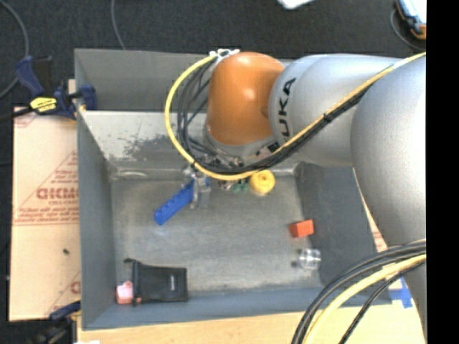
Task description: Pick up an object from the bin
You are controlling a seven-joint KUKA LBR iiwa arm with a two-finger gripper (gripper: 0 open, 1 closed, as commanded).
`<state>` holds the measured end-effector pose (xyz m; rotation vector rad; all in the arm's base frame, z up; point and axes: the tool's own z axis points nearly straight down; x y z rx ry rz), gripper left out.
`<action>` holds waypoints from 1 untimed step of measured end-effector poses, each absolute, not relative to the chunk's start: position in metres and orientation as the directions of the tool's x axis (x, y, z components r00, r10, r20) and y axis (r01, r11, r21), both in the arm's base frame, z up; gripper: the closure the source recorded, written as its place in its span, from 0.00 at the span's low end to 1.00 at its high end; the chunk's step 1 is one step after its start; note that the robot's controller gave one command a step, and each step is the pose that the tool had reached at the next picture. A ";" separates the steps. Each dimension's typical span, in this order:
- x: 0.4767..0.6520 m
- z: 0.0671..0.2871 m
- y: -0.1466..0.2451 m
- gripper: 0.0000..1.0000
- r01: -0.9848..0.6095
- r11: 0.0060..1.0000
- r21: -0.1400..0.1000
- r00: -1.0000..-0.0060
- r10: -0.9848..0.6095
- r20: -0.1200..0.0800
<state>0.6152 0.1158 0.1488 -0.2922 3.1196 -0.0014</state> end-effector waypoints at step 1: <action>0.632 0.241 0.124 1.00 -0.189 0.982 -0.002 -0.982 -0.189 -0.019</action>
Offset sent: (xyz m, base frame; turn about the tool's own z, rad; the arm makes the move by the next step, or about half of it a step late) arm -0.0058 -0.0007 0.1609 0.0570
